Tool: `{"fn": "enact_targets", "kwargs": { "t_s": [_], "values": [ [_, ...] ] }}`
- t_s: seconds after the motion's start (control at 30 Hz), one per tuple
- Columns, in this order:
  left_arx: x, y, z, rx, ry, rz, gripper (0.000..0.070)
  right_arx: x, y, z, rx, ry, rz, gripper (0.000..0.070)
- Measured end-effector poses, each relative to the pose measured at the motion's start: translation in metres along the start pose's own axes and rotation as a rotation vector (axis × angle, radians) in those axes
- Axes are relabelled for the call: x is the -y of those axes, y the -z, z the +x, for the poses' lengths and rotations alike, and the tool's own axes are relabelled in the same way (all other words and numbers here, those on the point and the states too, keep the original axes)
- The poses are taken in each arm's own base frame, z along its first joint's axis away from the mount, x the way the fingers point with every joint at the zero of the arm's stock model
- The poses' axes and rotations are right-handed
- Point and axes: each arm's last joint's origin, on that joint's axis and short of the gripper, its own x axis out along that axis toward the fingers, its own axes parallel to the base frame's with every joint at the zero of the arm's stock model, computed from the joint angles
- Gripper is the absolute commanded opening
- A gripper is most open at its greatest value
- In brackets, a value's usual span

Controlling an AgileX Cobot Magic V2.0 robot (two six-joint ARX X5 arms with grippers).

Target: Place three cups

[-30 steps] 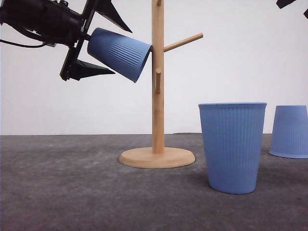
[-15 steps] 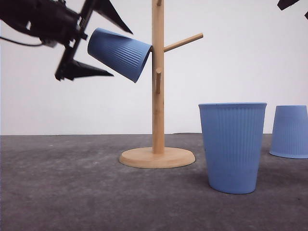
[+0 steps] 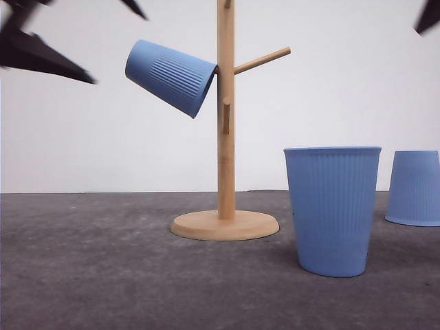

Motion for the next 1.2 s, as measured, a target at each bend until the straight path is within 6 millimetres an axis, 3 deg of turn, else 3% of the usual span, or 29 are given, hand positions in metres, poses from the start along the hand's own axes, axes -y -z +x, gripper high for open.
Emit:
{"fn": "enact_targets", "kwargs": {
  "t_s": [0.2, 0.33, 0.5, 0.63, 0.77, 1.0, 1.2],
  "values": [
    [-0.001, 0.016, -0.034, -0.009, -0.116, 0.087, 0.0590, 0.009, -0.019, -0.002, -0.125, 0.081, 0.138, 0.0466],
    [-0.001, 0.022, -0.051, 0.033, -0.150, 0.129, 0.0590, 0.024, -0.037, 0.008, -0.151, 0.145, 0.180, 0.0472],
    [-0.007, 0.035, -0.058, 0.043, -0.169, 0.131, 0.0590, 0.053, -0.046, 0.039, -0.186, 0.203, 0.191, 0.0566],
    [-0.012, 0.047, -0.062, 0.040, -0.179, 0.122, 0.0590, 0.072, -0.053, 0.067, -0.176, 0.208, 0.188, 0.0599],
    [-0.012, 0.051, -0.067, 0.059, -0.175, 0.129, 0.0589, 0.088, -0.058, 0.101, -0.152, 0.192, 0.184, 0.0692],
    [-0.010, 0.053, -0.071, 0.077, -0.170, 0.137, 0.0584, 0.113, -0.054, 0.158, -0.146, 0.197, 0.184, 0.0700],
    [-0.010, 0.055, -0.074, 0.087, -0.214, 0.133, 0.0584, 0.131, -0.045, 0.189, -0.134, 0.212, 0.193, 0.0680]
  ]
}}
